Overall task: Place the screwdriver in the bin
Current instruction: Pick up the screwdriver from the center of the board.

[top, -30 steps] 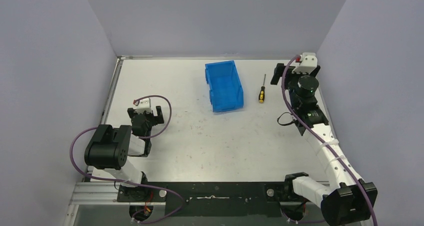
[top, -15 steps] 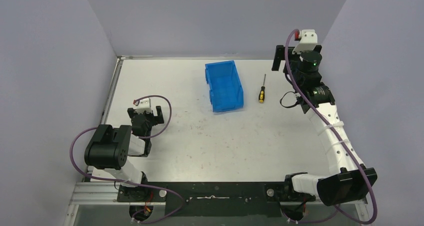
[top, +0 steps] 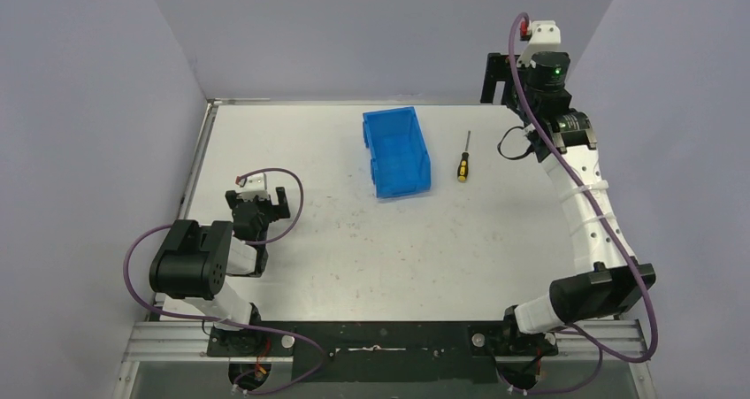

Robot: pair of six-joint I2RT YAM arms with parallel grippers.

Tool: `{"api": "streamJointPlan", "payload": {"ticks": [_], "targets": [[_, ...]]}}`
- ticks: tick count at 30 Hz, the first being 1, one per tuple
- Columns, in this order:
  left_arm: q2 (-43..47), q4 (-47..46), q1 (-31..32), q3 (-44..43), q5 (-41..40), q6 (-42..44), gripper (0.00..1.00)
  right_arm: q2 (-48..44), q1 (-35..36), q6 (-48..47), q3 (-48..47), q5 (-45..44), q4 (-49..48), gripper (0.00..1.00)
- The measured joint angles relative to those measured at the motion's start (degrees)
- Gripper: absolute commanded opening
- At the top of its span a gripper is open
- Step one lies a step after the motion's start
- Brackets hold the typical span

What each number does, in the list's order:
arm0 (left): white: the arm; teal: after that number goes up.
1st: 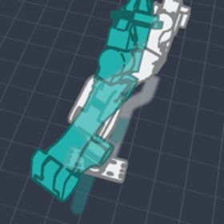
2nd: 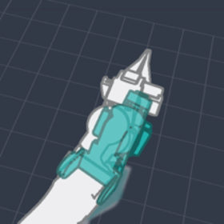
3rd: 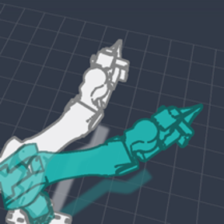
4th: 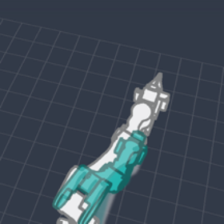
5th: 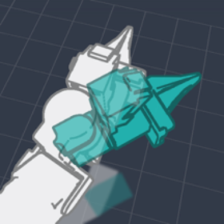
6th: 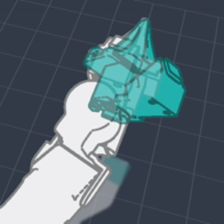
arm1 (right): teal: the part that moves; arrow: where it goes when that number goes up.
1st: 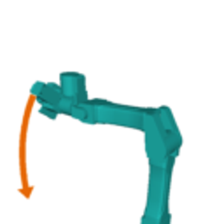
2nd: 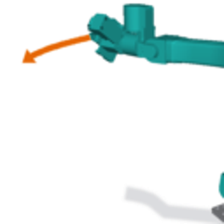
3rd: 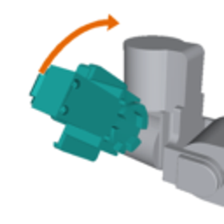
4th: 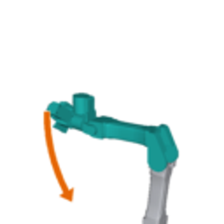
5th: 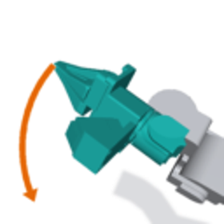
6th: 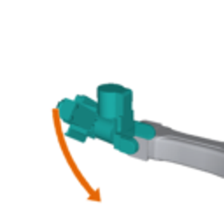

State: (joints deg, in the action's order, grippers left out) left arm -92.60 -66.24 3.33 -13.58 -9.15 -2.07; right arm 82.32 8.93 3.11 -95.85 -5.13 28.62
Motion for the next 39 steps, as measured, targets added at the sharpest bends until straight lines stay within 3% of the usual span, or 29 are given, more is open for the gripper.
{"api": "streamJointPlan", "payload": {"ticks": [20,39], "targets": [[0.00,0.00,0.00,0.02,0.00,0.00,0.97,22.95,-0.76,6.67,-4.42,3.93,6.21,1.00],[0.00,0.00,0.00,0.00,0.00,0.00,0.97,36.17,-0.76,9.90,5.97,4.61,1.11,0.91]]}}
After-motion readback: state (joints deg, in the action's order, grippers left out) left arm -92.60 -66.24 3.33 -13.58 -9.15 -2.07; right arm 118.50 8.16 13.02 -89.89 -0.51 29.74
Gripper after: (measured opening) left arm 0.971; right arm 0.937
